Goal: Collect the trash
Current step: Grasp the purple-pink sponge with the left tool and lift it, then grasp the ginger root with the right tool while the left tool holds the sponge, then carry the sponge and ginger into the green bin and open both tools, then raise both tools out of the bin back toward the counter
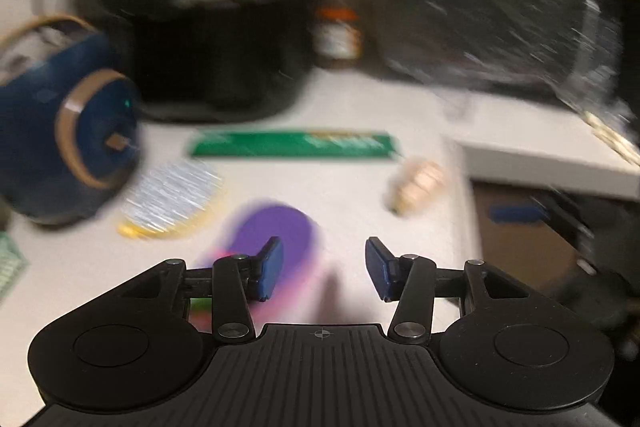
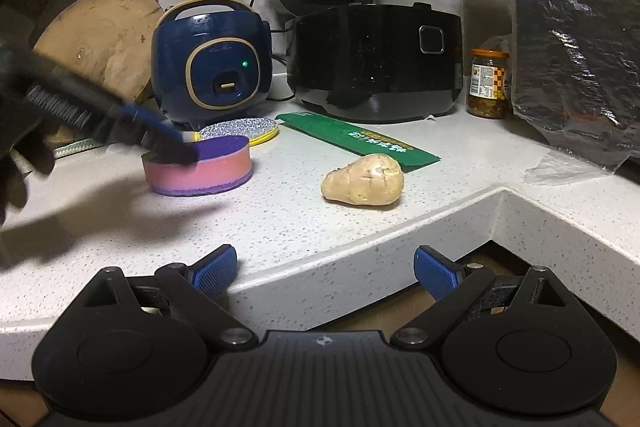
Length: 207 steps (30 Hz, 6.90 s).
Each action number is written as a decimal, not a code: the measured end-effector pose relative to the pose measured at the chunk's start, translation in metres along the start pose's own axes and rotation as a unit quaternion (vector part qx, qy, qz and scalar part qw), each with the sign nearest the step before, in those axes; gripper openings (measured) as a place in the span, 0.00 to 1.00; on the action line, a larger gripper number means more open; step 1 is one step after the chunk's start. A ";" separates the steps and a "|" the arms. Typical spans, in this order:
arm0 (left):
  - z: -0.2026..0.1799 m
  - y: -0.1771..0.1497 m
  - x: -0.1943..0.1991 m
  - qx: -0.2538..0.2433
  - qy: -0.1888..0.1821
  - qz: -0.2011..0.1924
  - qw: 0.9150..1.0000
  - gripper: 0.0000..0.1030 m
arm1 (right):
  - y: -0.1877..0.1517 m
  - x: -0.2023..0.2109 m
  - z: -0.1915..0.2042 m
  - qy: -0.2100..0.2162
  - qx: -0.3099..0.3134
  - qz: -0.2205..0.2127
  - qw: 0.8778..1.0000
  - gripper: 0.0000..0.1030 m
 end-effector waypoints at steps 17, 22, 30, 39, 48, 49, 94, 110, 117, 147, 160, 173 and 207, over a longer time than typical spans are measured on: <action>-0.007 -0.020 -0.005 0.072 -0.053 0.025 0.996 0.47 | 0.001 0.002 -0.006 -0.001 -0.008 -0.008 1.000 0.93; -0.045 0.002 0.009 -0.038 0.038 -0.033 0.998 0.48 | 0.001 0.002 -0.010 -0.005 -0.011 -0.010 1.000 0.93; -0.064 -0.011 -0.043 -0.096 0.087 0.033 0.991 0.56 | 0.000 0.013 -0.032 -0.025 -0.025 -0.021 0.999 0.93; -0.044 -0.013 -0.034 -0.056 0.127 0.009 0.990 0.70 | 0.001 0.014 -0.054 -0.033 -0.050 -0.027 0.998 0.93; -0.009 -0.025 -0.049 0.059 0.107 0.045 0.992 0.69 | -0.002 0.008 -0.048 -0.017 -0.043 -0.020 0.999 0.93; -0.006 -0.024 -0.048 0.064 0.108 0.039 0.991 0.69 | -0.002 0.008 -0.048 -0.019 -0.042 -0.020 0.999 0.93; -0.028 -0.055 0.037 0.210 0.060 -0.184 0.958 0.63 | 0.041 -0.069 -0.017 -0.025 0.014 0.013 1.000 0.56; -0.031 -0.056 0.035 0.208 0.048 -0.179 0.960 0.63 | 0.038 -0.035 -0.008 -0.027 0.019 -0.004 0.999 0.55; -0.037 -0.051 0.043 0.185 0.064 -0.204 0.959 0.63 | 0.033 0.013 -0.030 -0.045 -0.001 -0.032 0.998 0.55; -0.264 -0.328 -0.300 0.228 -0.122 0.262 0.930 0.63 | -0.260 0.091 -0.179 -0.165 -0.141 0.177 0.960 0.55; -0.318 -0.333 -0.274 0.019 -0.166 0.167 0.972 0.64 | -0.309 0.033 -0.174 -0.057 -0.271 0.237 0.931 0.55; -0.316 -0.336 -0.278 0.022 -0.166 0.169 0.971 0.59 | -0.322 0.022 -0.185 -0.059 -0.327 0.235 0.913 0.69; -0.241 -0.049 -0.025 0.041 -0.127 -0.022 0.991 0.61 | -0.011 0.139 -0.153 -0.120 -0.052 -0.035 0.991 0.97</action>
Point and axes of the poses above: each gripper's, at about its wrist camera, not at the fingertips, and x roughly against the way its jaws point, z to its left, y to its top, the point moved 9 cm from there along -x, roughly the way its jaws point, and after that the axes turned 1 degree about -z, right-handed, at the moved point
